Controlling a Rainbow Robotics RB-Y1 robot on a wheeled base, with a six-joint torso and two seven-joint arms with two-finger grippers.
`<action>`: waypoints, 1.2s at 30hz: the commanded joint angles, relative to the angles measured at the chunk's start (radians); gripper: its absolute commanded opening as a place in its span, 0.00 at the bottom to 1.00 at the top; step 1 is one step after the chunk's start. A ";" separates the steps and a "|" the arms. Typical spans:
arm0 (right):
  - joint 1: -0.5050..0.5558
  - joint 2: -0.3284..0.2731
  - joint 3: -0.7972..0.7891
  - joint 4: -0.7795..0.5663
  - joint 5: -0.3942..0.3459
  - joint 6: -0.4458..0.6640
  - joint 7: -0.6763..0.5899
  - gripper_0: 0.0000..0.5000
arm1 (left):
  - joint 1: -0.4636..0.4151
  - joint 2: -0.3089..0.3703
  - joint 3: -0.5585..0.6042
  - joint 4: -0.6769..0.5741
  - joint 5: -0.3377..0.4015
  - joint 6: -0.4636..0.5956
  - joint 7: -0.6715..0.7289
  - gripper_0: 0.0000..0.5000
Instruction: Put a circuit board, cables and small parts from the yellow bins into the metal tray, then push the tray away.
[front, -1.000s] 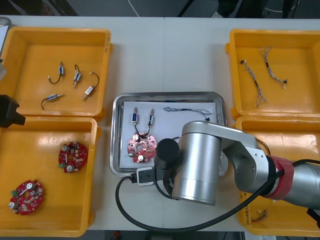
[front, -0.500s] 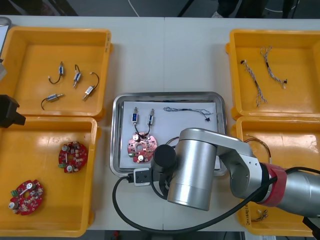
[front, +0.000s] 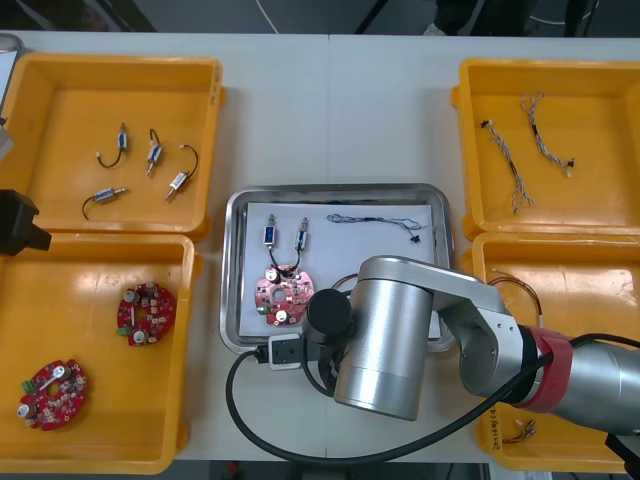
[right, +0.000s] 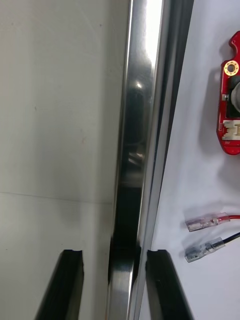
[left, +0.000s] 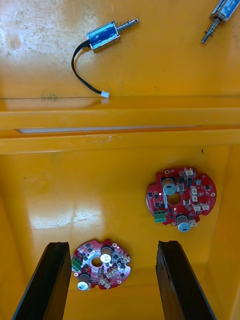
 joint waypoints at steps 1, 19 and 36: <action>0.008 0.025 0.020 -0.011 0.022 -0.016 -0.037 0.16 | 0.017 0.048 0.033 -0.031 0.008 0.007 -0.100 1.00; -0.026 0.018 0.015 0.001 0.102 -0.033 -0.059 0.00 | 0.017 0.048 0.033 -0.031 0.008 0.007 -0.100 1.00; -0.113 0.028 0.000 0.078 0.069 -0.022 -0.105 0.00 | 0.017 0.048 0.033 -0.031 0.008 0.007 -0.100 1.00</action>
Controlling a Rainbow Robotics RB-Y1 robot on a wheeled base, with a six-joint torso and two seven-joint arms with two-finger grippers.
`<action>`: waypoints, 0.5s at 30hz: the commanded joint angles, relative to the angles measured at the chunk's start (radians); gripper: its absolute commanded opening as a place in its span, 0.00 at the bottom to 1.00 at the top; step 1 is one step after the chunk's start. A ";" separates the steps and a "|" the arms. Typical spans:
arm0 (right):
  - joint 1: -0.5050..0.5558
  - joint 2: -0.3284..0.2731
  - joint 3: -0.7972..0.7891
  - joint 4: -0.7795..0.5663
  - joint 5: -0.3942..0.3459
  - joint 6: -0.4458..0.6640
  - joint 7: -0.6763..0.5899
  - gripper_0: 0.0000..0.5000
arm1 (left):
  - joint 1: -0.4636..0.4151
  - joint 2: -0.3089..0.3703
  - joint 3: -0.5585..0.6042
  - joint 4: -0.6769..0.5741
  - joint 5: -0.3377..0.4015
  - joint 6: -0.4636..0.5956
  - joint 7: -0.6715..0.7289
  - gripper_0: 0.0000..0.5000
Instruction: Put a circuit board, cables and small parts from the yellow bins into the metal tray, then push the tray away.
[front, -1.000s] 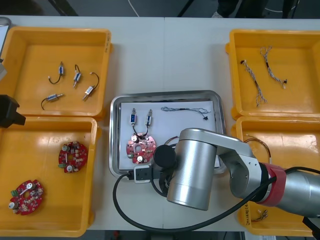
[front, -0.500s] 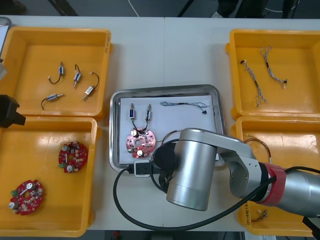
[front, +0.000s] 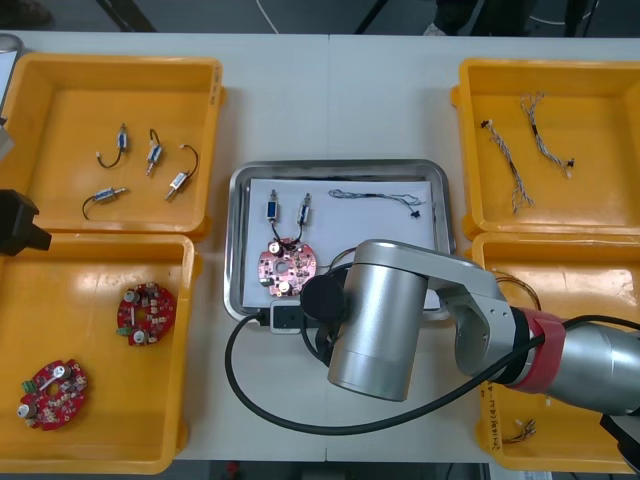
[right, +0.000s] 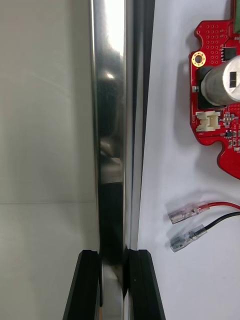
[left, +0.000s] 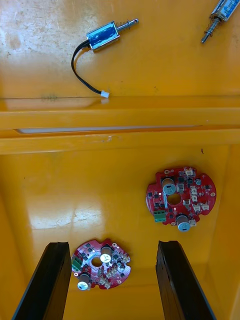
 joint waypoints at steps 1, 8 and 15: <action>-0.059 0.026 -0.002 0.028 -0.020 0.005 -0.046 0.00 | 0.017 0.047 0.033 -0.030 0.008 0.007 -0.100 1.00; -0.087 0.037 -0.002 0.039 -0.021 0.011 -0.061 0.00 | 0.017 0.047 0.033 -0.030 0.008 0.007 -0.100 1.00; -0.125 0.066 -0.002 0.095 -0.023 0.011 -0.067 0.00 | 0.017 0.047 0.033 -0.030 0.008 0.007 -0.100 1.00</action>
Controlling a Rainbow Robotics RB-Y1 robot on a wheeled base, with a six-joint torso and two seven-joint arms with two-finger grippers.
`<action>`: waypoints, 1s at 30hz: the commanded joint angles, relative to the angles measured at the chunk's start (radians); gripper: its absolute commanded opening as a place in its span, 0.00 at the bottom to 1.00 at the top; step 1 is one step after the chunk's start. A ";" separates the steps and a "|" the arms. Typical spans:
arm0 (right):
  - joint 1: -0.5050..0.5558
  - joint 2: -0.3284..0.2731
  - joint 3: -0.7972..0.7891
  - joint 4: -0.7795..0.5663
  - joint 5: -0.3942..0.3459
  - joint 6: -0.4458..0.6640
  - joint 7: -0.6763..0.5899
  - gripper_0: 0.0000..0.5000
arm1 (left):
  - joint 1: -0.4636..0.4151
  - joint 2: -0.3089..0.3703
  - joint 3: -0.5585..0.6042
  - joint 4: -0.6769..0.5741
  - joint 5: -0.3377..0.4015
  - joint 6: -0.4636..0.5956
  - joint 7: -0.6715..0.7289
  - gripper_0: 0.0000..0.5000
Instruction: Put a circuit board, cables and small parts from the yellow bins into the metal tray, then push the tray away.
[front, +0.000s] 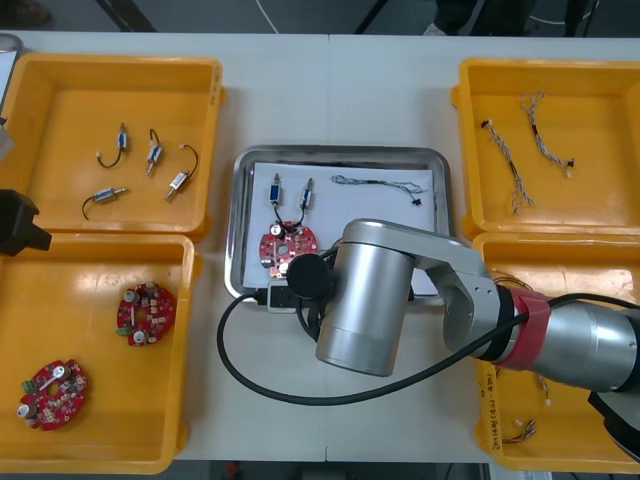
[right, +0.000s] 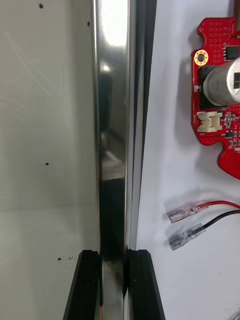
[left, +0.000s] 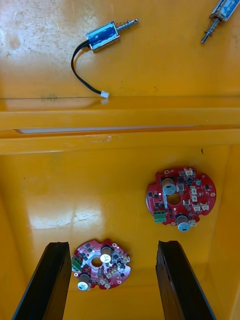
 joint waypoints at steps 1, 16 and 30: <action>-0.061 0.045 -0.002 0.027 -0.010 0.007 -0.043 0.00 | 0.017 0.047 0.033 -0.030 0.008 0.007 -0.099 1.00; -0.159 0.051 -0.001 0.077 -0.042 -0.003 -0.041 0.00 | 0.017 0.047 0.033 -0.030 0.008 0.007 -0.099 1.00; -0.235 0.050 -0.002 0.174 -0.083 -0.075 -0.036 0.00 | 0.017 0.047 0.033 -0.030 0.008 0.007 -0.099 1.00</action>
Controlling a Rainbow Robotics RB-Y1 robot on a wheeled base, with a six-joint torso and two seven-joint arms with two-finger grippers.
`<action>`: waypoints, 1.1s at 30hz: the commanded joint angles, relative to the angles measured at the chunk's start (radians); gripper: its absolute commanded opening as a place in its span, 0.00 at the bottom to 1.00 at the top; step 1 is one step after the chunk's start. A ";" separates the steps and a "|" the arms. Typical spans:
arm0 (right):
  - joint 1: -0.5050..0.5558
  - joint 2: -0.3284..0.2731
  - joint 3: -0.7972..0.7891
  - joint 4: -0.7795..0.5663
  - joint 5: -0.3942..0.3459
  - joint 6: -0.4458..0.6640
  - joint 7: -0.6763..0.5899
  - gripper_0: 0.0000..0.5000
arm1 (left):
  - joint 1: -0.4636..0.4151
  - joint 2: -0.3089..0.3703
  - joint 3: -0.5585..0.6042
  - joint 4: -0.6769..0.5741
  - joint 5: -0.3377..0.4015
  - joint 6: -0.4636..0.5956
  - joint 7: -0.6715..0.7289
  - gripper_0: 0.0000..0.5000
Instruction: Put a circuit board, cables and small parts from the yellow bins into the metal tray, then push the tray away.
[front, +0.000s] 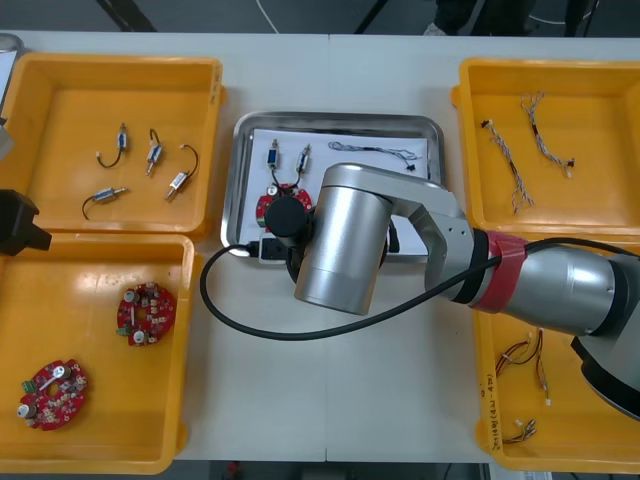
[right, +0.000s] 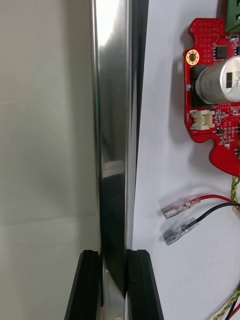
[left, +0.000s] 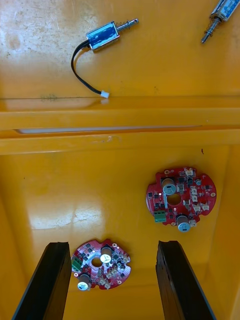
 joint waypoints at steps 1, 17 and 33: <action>-0.070 0.022 -0.001 0.008 -0.023 -0.026 -0.020 0.00 | 0.016 0.047 0.033 -0.030 0.008 0.007 -0.099 1.00; -0.128 0.022 -0.001 0.097 -0.054 -0.093 0.003 0.00 | 0.016 0.047 0.033 -0.030 0.008 0.007 -0.099 1.00; -0.214 0.014 0.061 0.221 -0.112 -0.231 0.049 0.00 | 0.016 0.047 0.033 -0.030 0.008 0.007 -0.099 1.00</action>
